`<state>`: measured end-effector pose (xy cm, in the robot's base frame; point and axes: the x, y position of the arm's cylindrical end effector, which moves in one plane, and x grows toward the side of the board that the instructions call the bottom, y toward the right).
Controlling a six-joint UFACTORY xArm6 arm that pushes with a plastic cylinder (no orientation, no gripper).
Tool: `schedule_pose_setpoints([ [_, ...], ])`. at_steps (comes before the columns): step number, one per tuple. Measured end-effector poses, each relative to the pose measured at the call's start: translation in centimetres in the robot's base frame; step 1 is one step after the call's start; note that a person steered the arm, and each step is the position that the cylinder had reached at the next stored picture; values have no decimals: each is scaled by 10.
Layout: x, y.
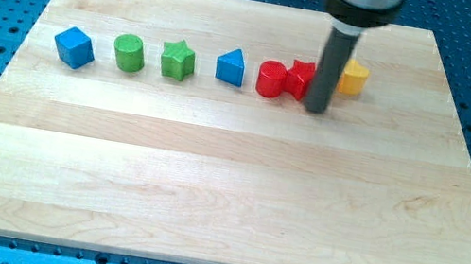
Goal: Move the yellow blocks towards the top right side of the red blocks
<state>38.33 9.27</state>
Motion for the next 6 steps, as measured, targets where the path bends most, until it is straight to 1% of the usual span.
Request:
schedule_pose_setpoints([
  [1,-40,10],
  [2,-64,58],
  [3,-31,62],
  [4,-12,123],
  [5,-31,146],
  [6,-55,106],
])
